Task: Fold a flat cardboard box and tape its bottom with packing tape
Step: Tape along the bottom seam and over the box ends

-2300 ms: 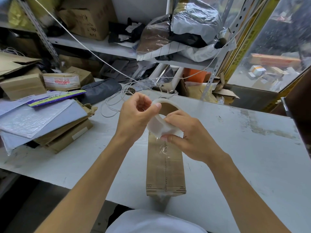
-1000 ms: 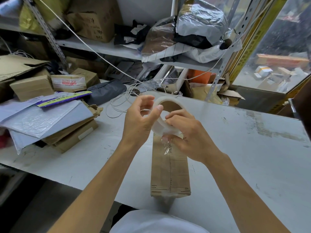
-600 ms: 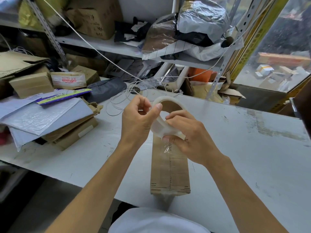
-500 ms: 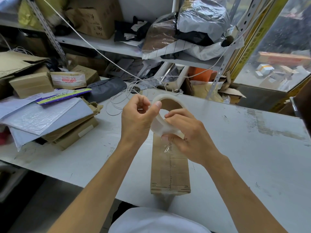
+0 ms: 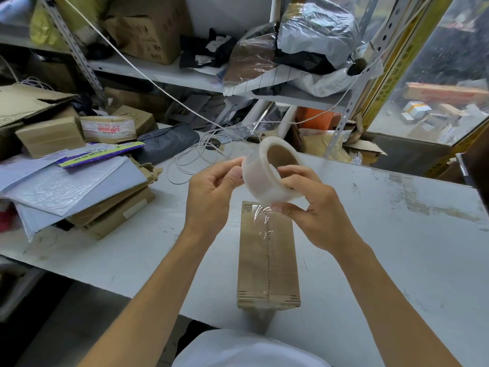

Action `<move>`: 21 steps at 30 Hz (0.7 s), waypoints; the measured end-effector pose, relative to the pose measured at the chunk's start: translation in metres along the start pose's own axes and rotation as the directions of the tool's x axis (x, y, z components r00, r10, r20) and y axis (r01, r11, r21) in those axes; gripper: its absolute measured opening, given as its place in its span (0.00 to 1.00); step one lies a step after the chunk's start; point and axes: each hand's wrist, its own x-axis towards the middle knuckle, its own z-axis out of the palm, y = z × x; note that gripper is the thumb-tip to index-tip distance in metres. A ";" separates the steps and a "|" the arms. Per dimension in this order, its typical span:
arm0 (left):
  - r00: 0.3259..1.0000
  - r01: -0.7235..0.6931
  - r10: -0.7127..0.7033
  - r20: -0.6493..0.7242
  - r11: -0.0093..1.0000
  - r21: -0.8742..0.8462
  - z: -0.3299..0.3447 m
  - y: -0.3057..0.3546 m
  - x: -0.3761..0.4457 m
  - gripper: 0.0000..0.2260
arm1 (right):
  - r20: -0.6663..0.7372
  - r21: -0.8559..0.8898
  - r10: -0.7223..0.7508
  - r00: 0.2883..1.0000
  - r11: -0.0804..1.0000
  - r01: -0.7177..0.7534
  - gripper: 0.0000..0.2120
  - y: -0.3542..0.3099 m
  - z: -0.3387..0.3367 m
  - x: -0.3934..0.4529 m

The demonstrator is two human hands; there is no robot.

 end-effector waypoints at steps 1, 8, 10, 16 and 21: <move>0.999 -0.010 0.010 -0.031 1.000 0.005 0.000 0.001 -0.001 0.09 | 0.035 0.034 0.032 0.999 0.999 -0.033 0.12 0.000 -0.002 -0.001; 0.998 -0.015 0.022 -0.060 0.994 0.109 0.010 0.008 -0.002 0.13 | 0.204 0.053 0.227 0.952 0.969 -0.242 0.11 -0.005 -0.003 -0.002; 0.996 -0.036 0.047 -0.073 0.988 0.150 0.014 0.009 -0.004 0.11 | 0.204 0.042 0.217 0.955 0.972 -0.230 0.10 -0.006 -0.004 -0.003; 0.978 -0.126 0.156 -0.141 0.971 0.204 0.023 0.012 -0.006 0.05 | 0.160 -0.011 0.241 0.957 0.970 -0.243 0.13 -0.001 -0.003 -0.005; 0.944 -0.251 0.313 -0.104 0.886 0.390 0.030 0.014 -0.009 0.02 | 0.132 -0.054 0.206 0.970 0.978 -0.200 0.12 -0.001 -0.006 -0.007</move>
